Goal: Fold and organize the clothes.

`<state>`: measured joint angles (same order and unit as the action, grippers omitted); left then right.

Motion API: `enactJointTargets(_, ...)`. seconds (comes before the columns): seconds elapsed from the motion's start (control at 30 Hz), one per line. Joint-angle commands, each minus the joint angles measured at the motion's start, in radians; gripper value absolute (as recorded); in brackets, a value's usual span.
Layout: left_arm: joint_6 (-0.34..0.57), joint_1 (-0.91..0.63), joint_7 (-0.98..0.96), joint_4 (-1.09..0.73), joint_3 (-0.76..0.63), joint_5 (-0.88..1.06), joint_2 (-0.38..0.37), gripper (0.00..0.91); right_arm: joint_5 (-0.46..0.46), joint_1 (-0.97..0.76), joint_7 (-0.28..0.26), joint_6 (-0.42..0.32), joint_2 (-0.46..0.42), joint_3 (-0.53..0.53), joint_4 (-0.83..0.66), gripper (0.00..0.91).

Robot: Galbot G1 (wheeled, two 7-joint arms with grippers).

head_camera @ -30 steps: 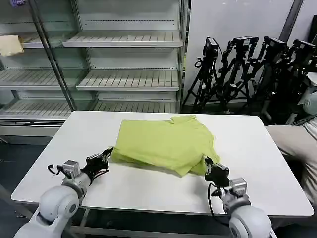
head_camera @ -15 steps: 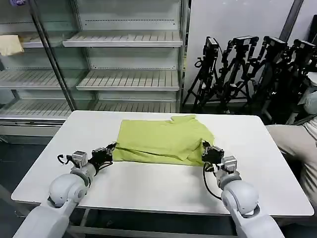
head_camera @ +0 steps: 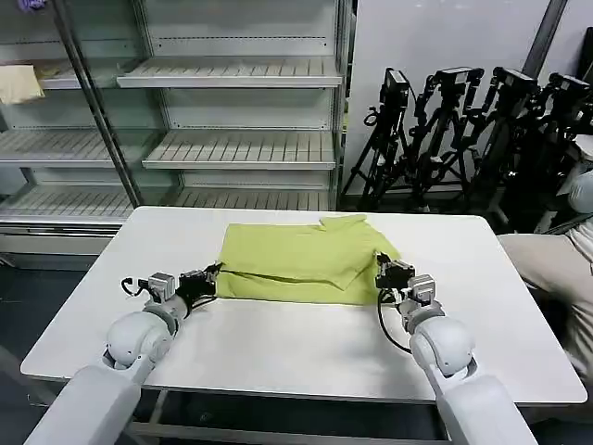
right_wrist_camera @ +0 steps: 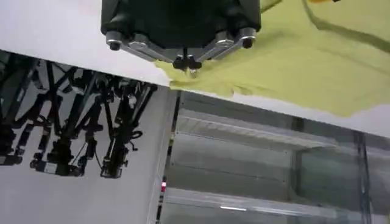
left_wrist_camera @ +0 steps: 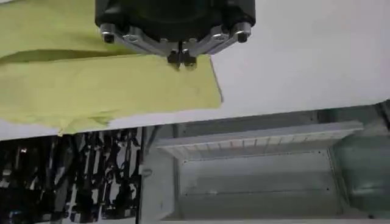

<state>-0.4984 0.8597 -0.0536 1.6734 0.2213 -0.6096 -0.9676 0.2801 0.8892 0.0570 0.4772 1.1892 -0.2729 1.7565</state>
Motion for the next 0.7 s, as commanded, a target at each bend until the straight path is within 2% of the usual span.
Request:
enactJointTargets(0.03,-0.017,-0.022,-0.002,-0.035,-0.019,0.016,0.002,0.907,-0.018,-0.029,-0.019,0.001,0.012,0.014,-0.060,0.907)
enactJointTargets(0.2,-0.007,-0.002,-0.001,-0.002,-0.003,0.017,0.020,0.907,-0.016,-0.040,-0.010,0.003,0.019,0.007,-0.085,0.907)
enactJointTargets(0.3,0.009,0.025,0.002,0.046,0.022,0.005,0.042,0.907,-0.001,-0.023,0.002,0.029,-0.002,-0.017,-0.048,0.907)
enactJointTargets(0.43,-0.013,0.096,-0.007,0.162,0.061,-0.053,0.084,0.907,0.072,0.100,0.025,0.094,-0.060,-0.093,0.102,0.907)
enactJointTargets(0.47,-0.067,0.122,-0.029,0.199,0.060,-0.079,0.093,0.907,0.082,0.149,0.028,0.101,-0.070,-0.112,0.145,0.907)
enactJointTargets(0.7,-0.080,0.160,-0.072,0.237,0.009,-0.099,0.098,0.907,0.101,0.366,0.033,0.102,-0.092,-0.228,0.301,0.907)
